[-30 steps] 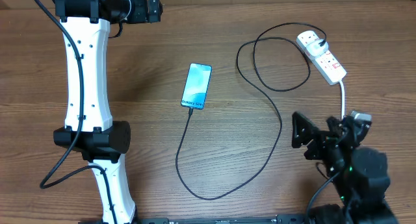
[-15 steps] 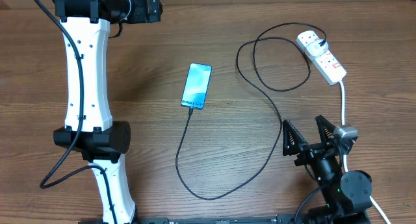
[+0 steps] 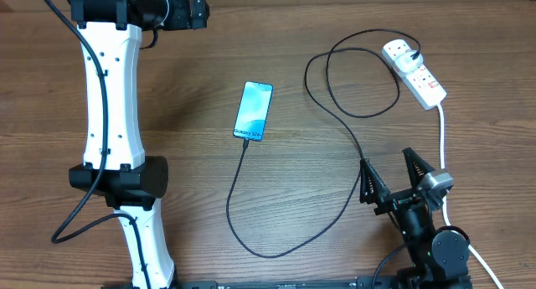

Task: Plug charger to phone and switch on socket

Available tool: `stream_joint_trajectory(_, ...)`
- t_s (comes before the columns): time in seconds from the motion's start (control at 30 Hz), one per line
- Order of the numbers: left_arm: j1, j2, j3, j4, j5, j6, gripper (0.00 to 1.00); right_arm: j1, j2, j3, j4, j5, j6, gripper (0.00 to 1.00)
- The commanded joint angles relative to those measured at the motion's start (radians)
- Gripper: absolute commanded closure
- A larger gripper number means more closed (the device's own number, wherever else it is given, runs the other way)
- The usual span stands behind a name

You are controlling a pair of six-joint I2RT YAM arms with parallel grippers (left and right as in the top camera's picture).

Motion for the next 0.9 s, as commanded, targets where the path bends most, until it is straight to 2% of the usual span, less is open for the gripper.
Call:
stream_joint_trajectory(0.0, -0.006, 0.001, 0.003, 0.000, -0.006, -0.010, 0.00, 0.003, -0.013, -0.024, 0.011, -0.007, -0.048, 0.00)
stream_joint_trajectory(0.13, -0.007, 0.001, 0.003, 0.000, -0.006, -0.010, 0.00, -0.013, -0.013, -0.024, 0.000, 0.000, -0.051, 0.00)
stream_joint_trajectory(0.3, -0.010, 0.001, 0.003, 0.000, -0.006, -0.010, 0.00, -0.075, -0.013, -0.024, -0.112, -0.001, -0.048, 0.00)
stream_joint_trajectory(0.47, -0.006, 0.001, 0.003, 0.000, -0.006, -0.010, 0.00, -0.104, -0.012, -0.024, -0.113, 0.016, -0.130, 0.00)
stream_joint_trajectory(0.87, -0.016, 0.001, 0.003, 0.000, -0.006, -0.009, 0.00, -0.141, -0.012, -0.024, -0.116, 0.040, -0.206, 0.00)
